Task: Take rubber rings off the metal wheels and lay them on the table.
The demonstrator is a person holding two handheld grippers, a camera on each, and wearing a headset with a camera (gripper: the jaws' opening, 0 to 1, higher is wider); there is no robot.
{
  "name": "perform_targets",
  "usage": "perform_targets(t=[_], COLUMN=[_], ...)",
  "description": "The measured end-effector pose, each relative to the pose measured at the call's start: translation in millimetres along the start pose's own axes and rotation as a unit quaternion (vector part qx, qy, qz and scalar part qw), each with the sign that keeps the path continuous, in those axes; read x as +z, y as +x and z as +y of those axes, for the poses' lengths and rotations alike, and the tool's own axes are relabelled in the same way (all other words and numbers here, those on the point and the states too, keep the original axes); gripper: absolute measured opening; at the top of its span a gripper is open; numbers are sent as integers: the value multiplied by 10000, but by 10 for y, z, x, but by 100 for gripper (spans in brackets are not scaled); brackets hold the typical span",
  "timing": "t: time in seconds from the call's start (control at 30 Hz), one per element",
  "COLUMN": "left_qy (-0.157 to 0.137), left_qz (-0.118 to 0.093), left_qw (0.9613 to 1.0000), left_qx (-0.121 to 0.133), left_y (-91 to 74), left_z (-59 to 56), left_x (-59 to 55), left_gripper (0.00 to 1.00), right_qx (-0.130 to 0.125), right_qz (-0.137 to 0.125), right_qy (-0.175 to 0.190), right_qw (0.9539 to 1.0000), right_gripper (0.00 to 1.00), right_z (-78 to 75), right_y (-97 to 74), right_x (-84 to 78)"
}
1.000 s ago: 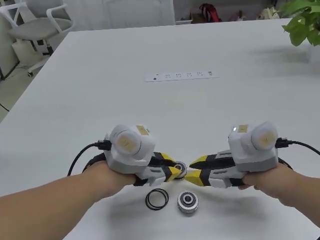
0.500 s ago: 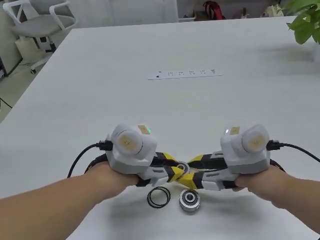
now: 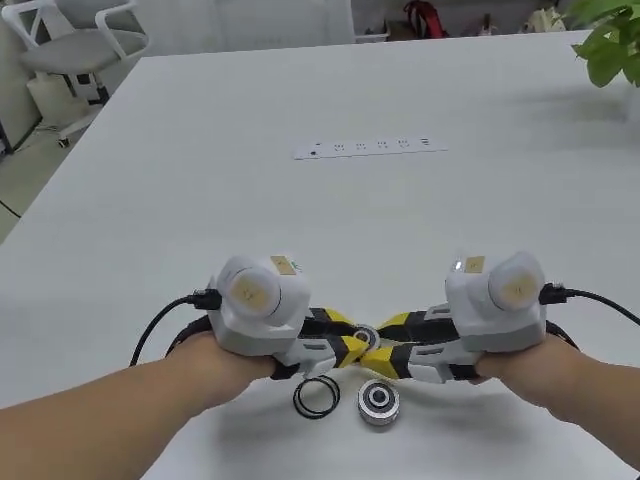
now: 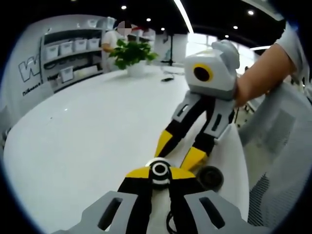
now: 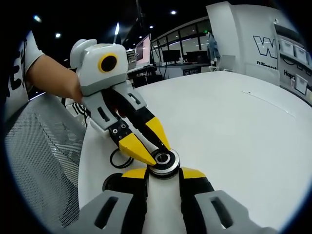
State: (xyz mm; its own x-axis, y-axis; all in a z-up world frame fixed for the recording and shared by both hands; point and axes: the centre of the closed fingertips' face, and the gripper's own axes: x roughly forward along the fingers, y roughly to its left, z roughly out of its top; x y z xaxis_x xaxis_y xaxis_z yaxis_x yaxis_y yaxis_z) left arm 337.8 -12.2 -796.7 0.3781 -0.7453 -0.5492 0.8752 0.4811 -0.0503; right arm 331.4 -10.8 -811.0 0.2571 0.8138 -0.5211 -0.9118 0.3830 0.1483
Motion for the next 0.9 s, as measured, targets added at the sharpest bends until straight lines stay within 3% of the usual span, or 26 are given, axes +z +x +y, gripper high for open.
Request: perform_targets(t=[0.4,0.5,0.9], left_qy=[-41,-34,66], left_qz=[-5,-2,20], left_qw=[10000,10000,10000], left_qx=[14,15,39], left_y=[-5,-6,-6], left_z=[-3,-4,-7], left_x=[-4,-2,-2], left_gripper=[12,12,12], right_qx=[54,32,-20], right_qz=[39,100,73], right_qy=[-3,-16,421], right_qw=[10000,9999,9991], right_gripper=[14,8,0], right_z=[2,-9,-82], right_y=[-58,-73,-112], right_x=[-32,-54,-46])
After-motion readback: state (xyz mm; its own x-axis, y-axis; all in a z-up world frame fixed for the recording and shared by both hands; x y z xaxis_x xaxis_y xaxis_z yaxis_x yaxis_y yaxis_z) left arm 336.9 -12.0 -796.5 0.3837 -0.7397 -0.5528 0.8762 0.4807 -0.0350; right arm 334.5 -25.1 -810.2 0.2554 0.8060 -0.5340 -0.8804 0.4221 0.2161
